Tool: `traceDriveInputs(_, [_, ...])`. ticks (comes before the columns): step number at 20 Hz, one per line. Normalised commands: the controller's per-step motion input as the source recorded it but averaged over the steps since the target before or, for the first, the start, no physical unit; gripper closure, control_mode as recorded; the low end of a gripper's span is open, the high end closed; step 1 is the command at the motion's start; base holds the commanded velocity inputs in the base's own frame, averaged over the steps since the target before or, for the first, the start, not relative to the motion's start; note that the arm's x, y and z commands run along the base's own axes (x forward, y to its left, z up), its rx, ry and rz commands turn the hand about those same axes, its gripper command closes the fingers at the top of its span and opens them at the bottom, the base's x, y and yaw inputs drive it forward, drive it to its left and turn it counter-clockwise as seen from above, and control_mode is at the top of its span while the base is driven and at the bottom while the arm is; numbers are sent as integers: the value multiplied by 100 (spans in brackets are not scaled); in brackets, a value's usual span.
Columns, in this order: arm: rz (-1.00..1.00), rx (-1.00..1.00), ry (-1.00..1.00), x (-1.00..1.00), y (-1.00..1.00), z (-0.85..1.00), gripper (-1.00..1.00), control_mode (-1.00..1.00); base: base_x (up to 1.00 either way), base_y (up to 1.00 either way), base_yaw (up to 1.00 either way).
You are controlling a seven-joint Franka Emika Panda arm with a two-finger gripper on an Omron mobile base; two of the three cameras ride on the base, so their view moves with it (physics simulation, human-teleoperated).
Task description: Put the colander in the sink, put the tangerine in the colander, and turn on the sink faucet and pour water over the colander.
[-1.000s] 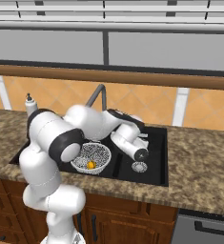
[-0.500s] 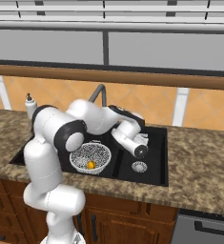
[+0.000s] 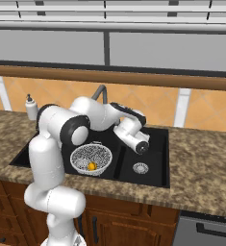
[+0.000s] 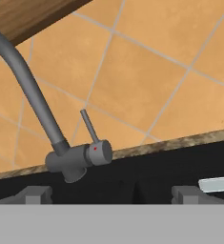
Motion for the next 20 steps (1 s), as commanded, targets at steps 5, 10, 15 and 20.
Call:
traceDriveInputs(5, [0, 0, 0, 47, 11, 0, -100, -100, 0, 0, 0])
traceDriveInputs(10, [0, 0, -3, 30, 13, 0, -100, -100, 0, 0, 0])
traceDriveInputs(15, [0, 0, -7, 3, 12, 0, -100, -100, 0, 0, 0])
traceDriveInputs(20, [0, 0, -7, 2, 15, 0, -100, -100, 0, 0, 0])
